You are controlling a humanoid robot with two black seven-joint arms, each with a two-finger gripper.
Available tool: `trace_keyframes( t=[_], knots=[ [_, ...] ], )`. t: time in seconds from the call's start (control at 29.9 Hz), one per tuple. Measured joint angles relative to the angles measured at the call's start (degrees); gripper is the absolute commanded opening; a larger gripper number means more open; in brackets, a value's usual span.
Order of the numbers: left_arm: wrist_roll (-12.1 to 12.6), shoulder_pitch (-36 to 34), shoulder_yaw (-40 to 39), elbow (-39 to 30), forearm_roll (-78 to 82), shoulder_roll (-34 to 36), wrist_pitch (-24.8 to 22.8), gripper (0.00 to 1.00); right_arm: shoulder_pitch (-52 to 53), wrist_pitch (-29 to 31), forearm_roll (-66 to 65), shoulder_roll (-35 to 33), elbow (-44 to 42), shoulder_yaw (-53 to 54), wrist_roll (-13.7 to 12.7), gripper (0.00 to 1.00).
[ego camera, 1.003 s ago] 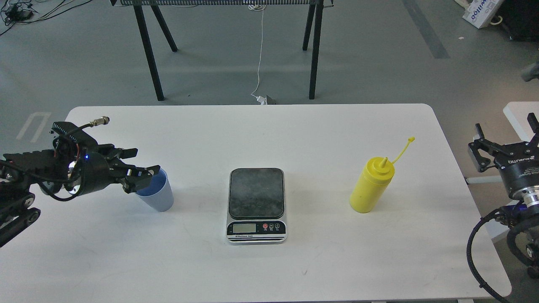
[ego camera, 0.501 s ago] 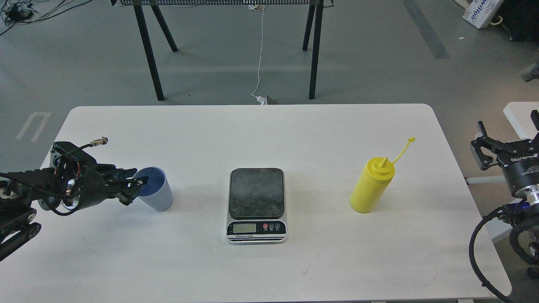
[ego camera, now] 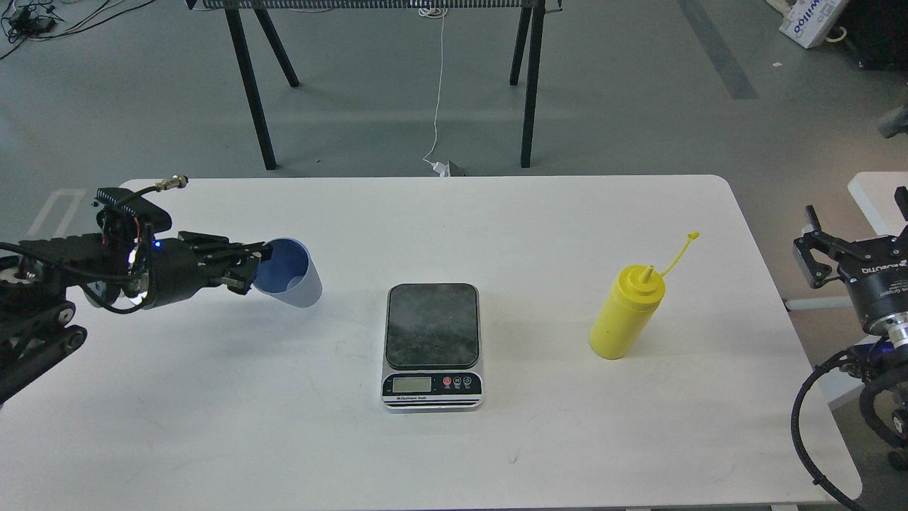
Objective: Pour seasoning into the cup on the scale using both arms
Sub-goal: 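Carry the cup onto the scale and release it with the left gripper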
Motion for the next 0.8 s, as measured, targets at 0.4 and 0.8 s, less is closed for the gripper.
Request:
trace_keyframes(
  t=[0.4, 0.8],
  knots=[
    [7.23, -10.51, 5.35, -4.11, 1.88, -17.29, -12.53, 0.02, -1.04, 0.00, 0.00, -0.78, -0.13, 0.63, 0.00, 0.99],
    [8.14, -10.81, 11.09, -1.88, 3.66, -20.53, -12.62, 0.17, -2.29, 0.00, 0.00, -1.66, -0.35, 2.04, 0.08, 0.99]
  ],
)
